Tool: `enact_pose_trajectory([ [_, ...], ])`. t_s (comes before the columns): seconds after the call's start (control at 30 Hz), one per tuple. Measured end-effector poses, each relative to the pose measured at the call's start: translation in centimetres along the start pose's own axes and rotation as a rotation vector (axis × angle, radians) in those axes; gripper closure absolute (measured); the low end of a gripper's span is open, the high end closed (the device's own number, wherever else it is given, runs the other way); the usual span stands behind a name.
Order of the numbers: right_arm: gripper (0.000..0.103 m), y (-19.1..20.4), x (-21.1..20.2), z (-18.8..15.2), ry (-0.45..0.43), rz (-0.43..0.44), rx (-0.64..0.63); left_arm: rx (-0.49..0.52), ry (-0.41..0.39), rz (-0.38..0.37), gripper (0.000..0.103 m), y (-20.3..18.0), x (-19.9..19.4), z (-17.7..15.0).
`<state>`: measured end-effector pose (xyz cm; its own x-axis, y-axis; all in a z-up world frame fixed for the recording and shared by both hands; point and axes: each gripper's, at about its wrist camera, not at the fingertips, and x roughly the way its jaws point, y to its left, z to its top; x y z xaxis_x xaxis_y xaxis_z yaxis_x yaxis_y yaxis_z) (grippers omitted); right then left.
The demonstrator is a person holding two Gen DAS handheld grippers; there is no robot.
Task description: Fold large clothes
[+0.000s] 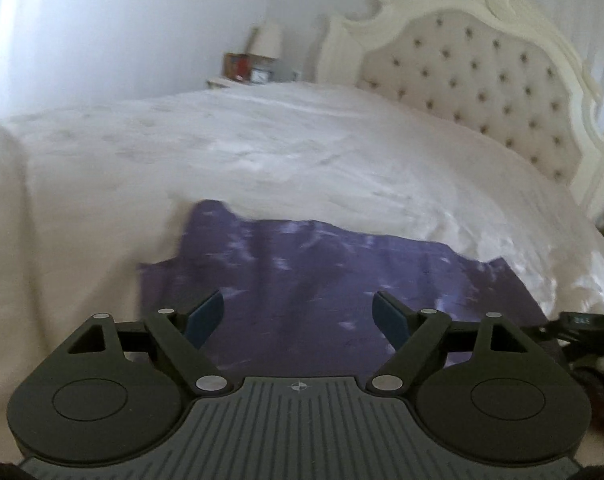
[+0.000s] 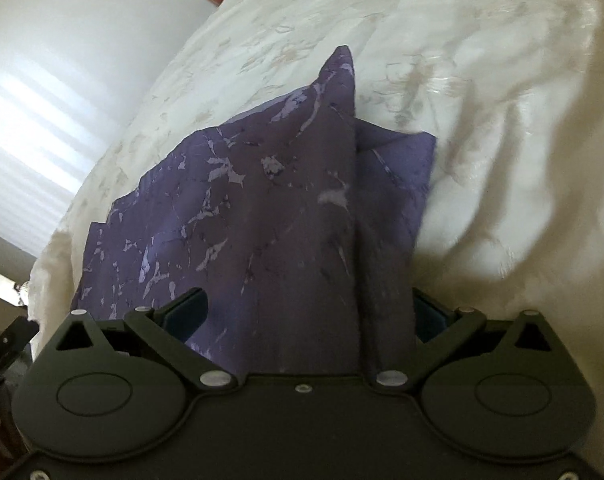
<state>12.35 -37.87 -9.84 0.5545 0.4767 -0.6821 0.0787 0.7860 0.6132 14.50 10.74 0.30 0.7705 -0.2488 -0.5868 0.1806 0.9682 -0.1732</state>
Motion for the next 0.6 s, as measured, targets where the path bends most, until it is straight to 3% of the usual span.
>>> enact_pose_trajectory([
  [0.23,0.0,-3.8,-0.2,-0.3,-0.082,0.187,0.193,0.068,0.074,-0.035,0.022,-5.6,5.3,1.2],
  [0.6,0.0,-3.2,-0.1,-0.6,-0.095,0.175,0.138,0.153,0.157,0.064,0.022,-10.4,13.0,1.7],
])
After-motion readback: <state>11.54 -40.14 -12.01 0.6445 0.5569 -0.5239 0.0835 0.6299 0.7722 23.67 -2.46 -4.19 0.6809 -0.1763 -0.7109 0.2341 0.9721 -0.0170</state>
